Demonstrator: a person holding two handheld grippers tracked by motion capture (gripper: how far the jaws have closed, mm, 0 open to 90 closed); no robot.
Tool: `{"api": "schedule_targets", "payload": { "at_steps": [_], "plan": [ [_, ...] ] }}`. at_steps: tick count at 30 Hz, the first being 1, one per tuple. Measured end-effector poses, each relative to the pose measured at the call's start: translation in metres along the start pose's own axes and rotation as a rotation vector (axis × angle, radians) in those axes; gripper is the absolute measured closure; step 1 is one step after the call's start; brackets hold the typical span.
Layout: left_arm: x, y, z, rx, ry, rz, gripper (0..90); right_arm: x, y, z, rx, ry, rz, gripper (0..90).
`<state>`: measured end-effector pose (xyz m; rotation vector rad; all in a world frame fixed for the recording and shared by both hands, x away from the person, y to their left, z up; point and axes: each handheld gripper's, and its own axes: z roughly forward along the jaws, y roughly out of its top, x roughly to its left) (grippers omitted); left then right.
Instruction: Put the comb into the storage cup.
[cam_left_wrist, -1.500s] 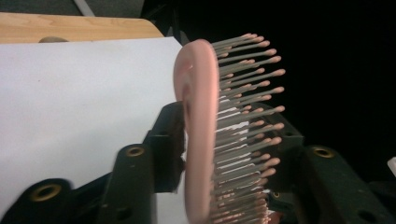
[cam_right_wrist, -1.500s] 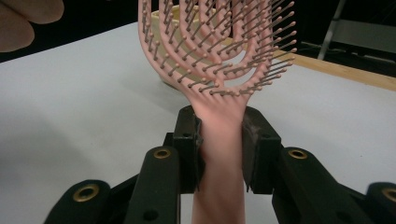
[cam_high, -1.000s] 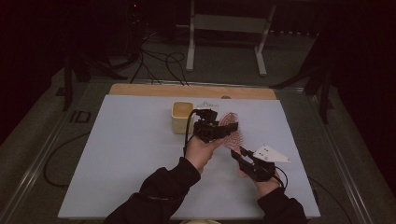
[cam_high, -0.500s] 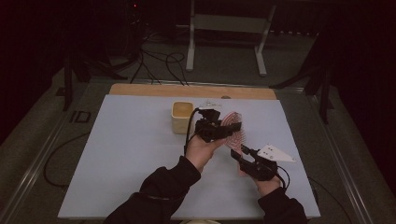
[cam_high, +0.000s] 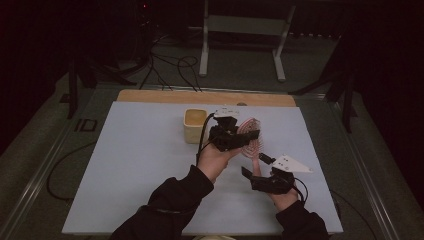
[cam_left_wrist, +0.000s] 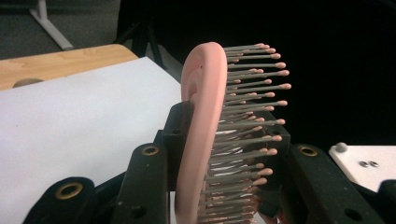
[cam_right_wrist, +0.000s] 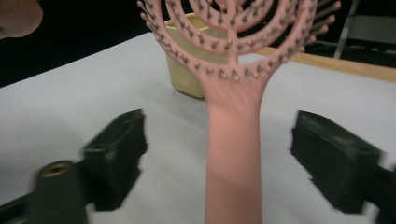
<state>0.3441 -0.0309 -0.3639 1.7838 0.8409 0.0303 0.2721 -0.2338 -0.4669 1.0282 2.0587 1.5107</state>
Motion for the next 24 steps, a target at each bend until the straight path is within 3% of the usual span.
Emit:
{"api": "schedule_targets", "payload": {
  "at_steps": [4, 14, 24],
  "plan": [
    [-0.001, 0.002, -0.003, -0.011, 0.003, 0.010, 66.0, 0.000, -0.001, 0.000, 0.013, 0.032, 0.001, 9.8],
    [-0.001, 0.011, -0.015, -0.050, 0.017, 0.035, 66.1, 0.002, -0.005, 0.005, 0.053, 0.062, -0.012, 9.6],
    [0.006, 0.019, -0.031, -0.091, 0.024, 0.056, 66.1, 0.003, -0.007, 0.008, 0.089, 0.112, -0.062, 9.4]
  ]
}}
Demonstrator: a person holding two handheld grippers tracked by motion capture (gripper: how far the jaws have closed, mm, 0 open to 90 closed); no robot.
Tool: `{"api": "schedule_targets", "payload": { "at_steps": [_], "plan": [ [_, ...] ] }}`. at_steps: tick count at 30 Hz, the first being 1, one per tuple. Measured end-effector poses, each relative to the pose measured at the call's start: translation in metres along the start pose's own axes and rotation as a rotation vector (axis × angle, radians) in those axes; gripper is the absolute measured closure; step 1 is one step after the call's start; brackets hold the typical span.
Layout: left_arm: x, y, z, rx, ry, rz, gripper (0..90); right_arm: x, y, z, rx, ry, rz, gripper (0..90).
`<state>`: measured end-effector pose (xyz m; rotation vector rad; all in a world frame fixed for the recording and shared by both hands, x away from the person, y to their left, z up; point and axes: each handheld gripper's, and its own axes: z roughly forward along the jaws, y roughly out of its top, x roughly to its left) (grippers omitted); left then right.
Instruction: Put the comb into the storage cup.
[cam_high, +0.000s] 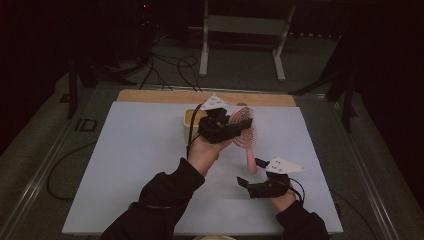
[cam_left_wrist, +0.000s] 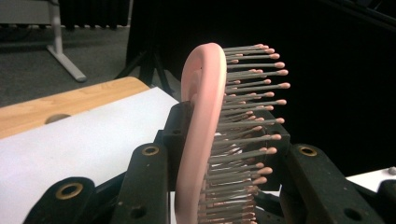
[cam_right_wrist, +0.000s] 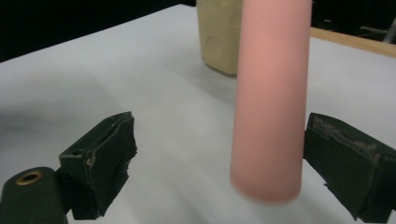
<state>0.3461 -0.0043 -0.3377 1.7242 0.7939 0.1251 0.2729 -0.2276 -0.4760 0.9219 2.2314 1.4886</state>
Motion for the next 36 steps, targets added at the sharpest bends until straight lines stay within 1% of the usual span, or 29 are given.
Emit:
{"api": "schedule_targets", "payload": {
  "at_steps": [1, 3, 4, 5, 7, 11, 13, 15, 17, 18, 20, 24, 26, 29, 32, 36],
  "plan": [
    [0.001, 0.001, -0.002, -0.007, 0.002, -0.001, 66.1, 0.000, -0.001, 0.000, 0.006, 0.007, -0.009, 9.3],
    [0.003, 0.002, -0.006, -0.017, 0.013, 0.000, 66.1, 0.000, -0.001, 0.000, 0.019, 0.012, -0.004, 9.3],
    [0.004, 0.003, -0.007, -0.020, 0.011, 0.000, 66.1, 0.000, -0.002, 0.000, 0.017, 0.018, -0.012, 9.3],
    [0.005, 0.004, -0.009, -0.024, 0.014, -0.005, 66.1, 0.000, -0.002, 0.000, 0.017, 0.016, -0.013, 9.3],
    [0.006, 0.004, -0.010, -0.024, 0.017, -0.003, 66.1, -0.001, -0.002, -0.001, 0.013, 0.019, -0.015, 9.3],
    [0.013, 0.008, -0.019, -0.036, 0.045, 0.003, 66.1, -0.004, -0.003, -0.006, -0.002, 0.022, -0.009, 9.3],
    [0.014, 0.008, -0.021, -0.039, 0.049, 0.004, 66.1, -0.005, -0.004, -0.009, -0.012, 0.018, -0.009, 9.3],
    [0.020, 0.010, -0.027, -0.044, 0.065, 0.011, 66.1, -0.007, -0.005, -0.010, -0.014, 0.014, -0.009, 9.3],
    [0.023, 0.010, -0.030, -0.045, 0.076, 0.008, 66.1, -0.007, -0.006, -0.012, -0.017, 0.013, -0.003, 9.3],
    [0.025, 0.010, -0.031, -0.045, 0.079, 0.007, 66.1, -0.008, -0.006, -0.012, -0.016, 0.018, -0.008, 9.3],
    [0.028, 0.010, -0.035, -0.047, 0.086, 0.004, 66.1, -0.007, -0.007, -0.014, -0.016, 0.019, -0.006, 9.3],
    [0.035, 0.010, -0.041, -0.043, 0.106, 0.010, 66.1, -0.008, -0.010, -0.017, -0.017, 0.024, -0.009, 9.3],
    [0.039, 0.010, -0.044, -0.044, 0.117, 0.012, 66.2, -0.009, -0.011, -0.019, -0.017, 0.020, -0.009, 9.3],
    [0.046, 0.011, -0.048, -0.046, 0.131, 0.006, 66.2, -0.009, -0.011, -0.021, -0.020, 0.021, -0.010, 9.4],
    [0.051, 0.012, -0.052, -0.048, 0.145, 0.009, 66.2, -0.009, -0.013, -0.022, -0.016, 0.020, -0.015, 9.3],
    [0.058, 0.013, -0.056, -0.055, 0.157, -0.003, 66.1, -0.009, -0.014, -0.025, -0.014, 0.021, -0.015, 9.4]
  ]
}}
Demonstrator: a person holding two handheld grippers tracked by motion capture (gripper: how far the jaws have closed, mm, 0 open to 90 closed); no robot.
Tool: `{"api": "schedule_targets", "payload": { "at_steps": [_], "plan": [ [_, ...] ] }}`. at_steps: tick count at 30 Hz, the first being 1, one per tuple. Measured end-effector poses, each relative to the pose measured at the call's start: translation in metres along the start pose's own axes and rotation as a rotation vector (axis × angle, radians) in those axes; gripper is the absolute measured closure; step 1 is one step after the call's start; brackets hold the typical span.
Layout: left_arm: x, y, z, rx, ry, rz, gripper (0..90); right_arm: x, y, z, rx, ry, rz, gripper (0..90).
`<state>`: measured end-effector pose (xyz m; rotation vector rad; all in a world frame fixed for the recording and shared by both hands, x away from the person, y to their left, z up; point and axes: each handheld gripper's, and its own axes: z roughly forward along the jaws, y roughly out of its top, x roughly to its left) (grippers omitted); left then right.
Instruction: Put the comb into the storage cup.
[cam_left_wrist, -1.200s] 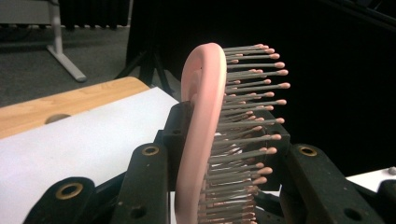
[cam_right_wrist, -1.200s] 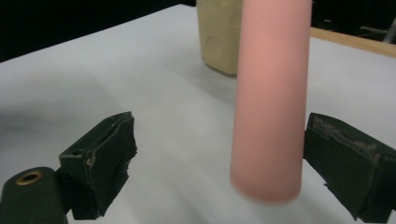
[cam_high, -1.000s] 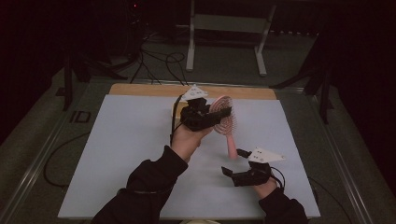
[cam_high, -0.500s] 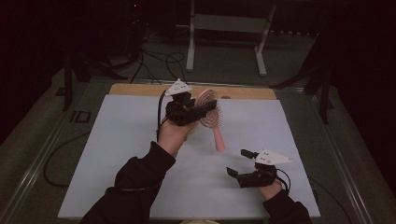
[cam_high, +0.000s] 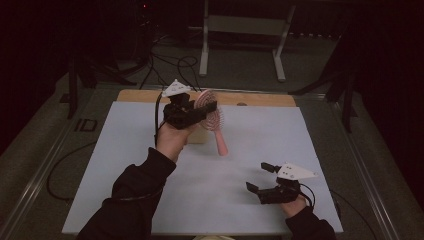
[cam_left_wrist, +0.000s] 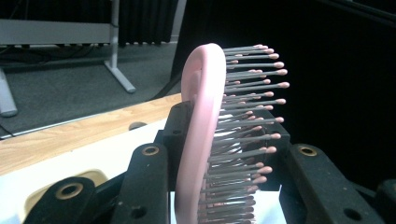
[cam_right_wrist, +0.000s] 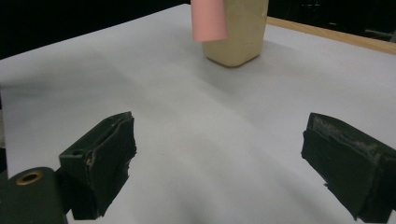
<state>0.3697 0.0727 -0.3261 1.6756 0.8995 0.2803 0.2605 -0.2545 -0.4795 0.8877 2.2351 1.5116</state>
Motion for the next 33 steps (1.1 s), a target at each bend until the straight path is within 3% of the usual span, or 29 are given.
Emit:
{"api": "schedule_targets", "payload": {
  "at_steps": [13, 21, 33],
  "plan": [
    [0.019, 0.011, -0.009, -0.019, 0.060, 0.006, 66.2, 0.000, -0.001, -0.002, -0.011, 0.002, 0.006, 9.4],
    [0.037, 0.027, -0.019, -0.049, 0.114, 0.005, 66.2, -0.001, 0.000, -0.003, -0.020, -0.003, 0.004, 9.4],
    [0.052, 0.047, -0.026, -0.074, 0.153, -0.002, 66.1, -0.001, 0.000, -0.003, -0.020, -0.005, 0.000, 9.4]
  ]
}}
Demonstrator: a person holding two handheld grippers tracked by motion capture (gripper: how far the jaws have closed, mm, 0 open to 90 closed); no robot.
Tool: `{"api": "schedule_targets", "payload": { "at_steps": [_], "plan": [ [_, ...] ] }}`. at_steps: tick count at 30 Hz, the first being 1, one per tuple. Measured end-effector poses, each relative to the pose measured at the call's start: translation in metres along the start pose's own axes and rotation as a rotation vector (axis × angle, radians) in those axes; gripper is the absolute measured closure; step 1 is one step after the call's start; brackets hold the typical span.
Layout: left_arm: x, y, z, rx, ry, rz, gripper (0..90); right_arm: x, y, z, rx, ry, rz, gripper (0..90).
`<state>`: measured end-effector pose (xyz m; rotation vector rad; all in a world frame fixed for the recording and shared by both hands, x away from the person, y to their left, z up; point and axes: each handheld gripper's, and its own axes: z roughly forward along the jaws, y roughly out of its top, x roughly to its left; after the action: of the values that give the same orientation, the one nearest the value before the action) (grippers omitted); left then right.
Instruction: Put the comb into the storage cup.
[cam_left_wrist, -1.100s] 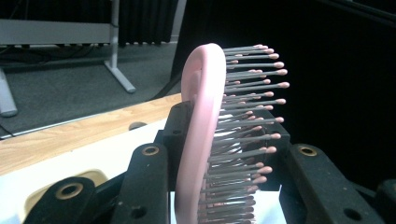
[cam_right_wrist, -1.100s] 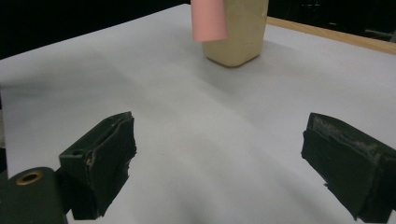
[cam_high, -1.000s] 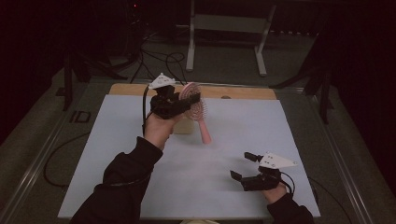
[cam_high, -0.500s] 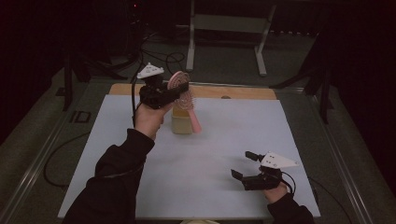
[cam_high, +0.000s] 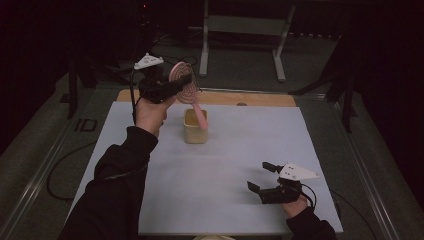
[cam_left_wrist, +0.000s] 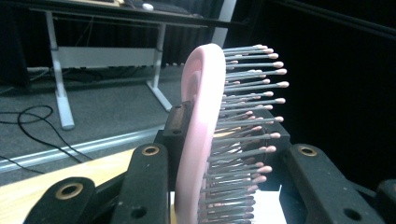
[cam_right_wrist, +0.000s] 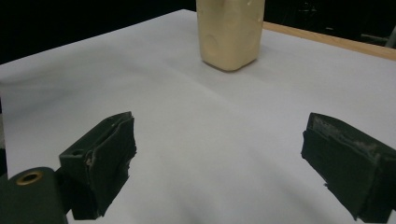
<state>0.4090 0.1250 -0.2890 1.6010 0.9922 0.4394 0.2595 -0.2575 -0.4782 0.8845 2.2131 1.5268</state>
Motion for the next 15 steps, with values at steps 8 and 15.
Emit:
{"api": "schedule_targets", "payload": {
  "at_steps": [8, 15],
  "plan": [
    [0.007, 0.008, 0.000, -0.010, 0.027, 0.001, 66.1, 0.000, 0.000, 0.000, 0.000, 0.002, 0.000, 9.4],
    [0.014, 0.012, 0.003, -0.021, 0.047, -0.001, 66.1, 0.001, 0.000, 0.001, 0.004, 0.005, 0.002, 9.4]
  ]
}}
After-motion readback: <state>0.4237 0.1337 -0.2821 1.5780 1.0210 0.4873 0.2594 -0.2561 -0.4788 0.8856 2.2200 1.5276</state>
